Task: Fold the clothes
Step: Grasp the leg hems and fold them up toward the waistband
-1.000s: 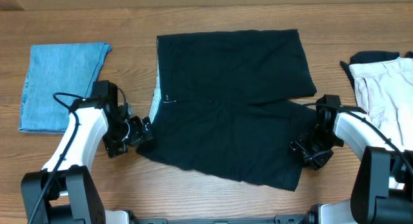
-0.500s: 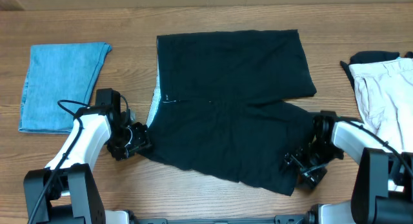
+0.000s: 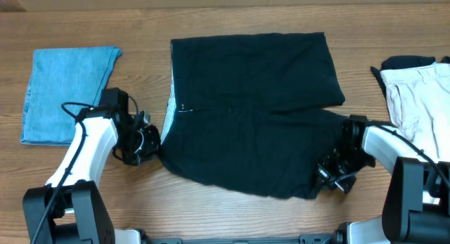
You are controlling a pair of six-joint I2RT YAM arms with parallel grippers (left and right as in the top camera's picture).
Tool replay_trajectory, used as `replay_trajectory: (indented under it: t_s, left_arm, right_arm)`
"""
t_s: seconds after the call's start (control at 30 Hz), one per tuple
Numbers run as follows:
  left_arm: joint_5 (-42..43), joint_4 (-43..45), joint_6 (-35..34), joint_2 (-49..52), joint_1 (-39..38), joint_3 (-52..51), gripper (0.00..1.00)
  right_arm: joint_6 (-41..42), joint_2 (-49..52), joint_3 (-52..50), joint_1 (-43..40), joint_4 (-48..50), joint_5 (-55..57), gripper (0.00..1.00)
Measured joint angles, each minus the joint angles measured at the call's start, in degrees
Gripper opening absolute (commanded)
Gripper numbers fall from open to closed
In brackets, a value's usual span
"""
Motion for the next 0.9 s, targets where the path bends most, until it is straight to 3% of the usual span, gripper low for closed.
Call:
replay_trajectory:
  t_s: [0.23, 0.57, 0.67, 0.9]
  left_arm:
    - [1.11, -4.07, 1.09, 0.00, 0.00, 3.72, 0.04]
    - [3.04, -11.41, 0.83, 0.00, 0.00, 24.11, 0.04]
    - [3.23, -10.25, -0.70, 0.00, 0.00, 29.79, 0.04]
    - [3.67, 0.92, -4.07, 0.00, -0.02, 31.43, 0.04]
  right_arm:
    - [-4.55, 0.15, 8.55, 0.02, -7.52, 0.96, 0.04]
    - [-5.60, 0.44, 33.44, 0.00, -17.88, 1.16, 0.04]
    - [-5.60, 0.42, 40.48, 0.00, -17.53, 1.14, 0.04]
    - [-5.53, 0.85, 42.03, 0.13, -5.73, 0.68, 0.04]
